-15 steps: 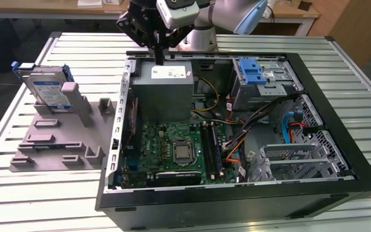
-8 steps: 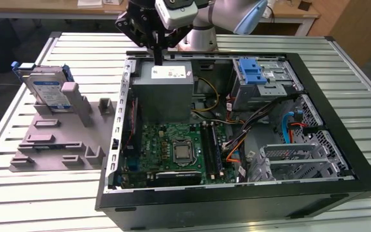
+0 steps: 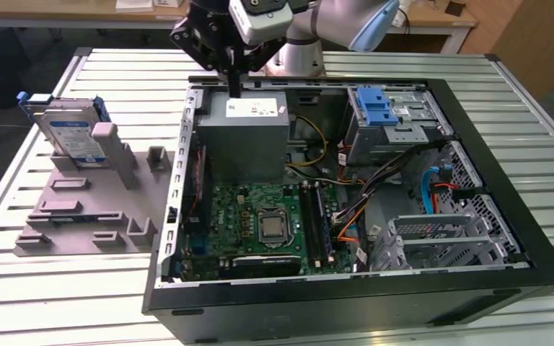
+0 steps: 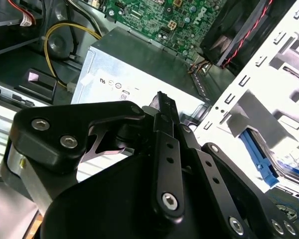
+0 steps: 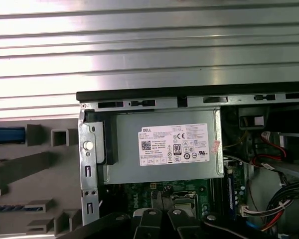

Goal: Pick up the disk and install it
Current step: 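Reach for the disk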

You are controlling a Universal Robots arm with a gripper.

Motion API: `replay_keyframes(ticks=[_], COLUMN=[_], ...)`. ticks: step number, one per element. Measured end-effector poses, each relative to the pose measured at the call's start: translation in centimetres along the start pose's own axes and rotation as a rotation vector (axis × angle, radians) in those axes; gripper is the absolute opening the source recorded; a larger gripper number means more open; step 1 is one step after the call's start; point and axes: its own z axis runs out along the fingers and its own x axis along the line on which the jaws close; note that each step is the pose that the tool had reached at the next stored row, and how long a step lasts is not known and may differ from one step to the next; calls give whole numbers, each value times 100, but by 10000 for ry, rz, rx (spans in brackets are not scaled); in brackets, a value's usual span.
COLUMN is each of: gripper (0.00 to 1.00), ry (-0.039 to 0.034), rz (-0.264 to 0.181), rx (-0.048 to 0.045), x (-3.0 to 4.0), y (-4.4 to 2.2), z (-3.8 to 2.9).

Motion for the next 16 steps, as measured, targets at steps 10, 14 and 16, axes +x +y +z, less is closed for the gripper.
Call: replay_keyframes(ticks=[10,14,16], gripper=[11,11,11], ry=[4,5,6], rz=[-1,0,0], rx=[2,2,2], x=[33,45,51], y=[-3,-4,-5], z=[8,12,14])
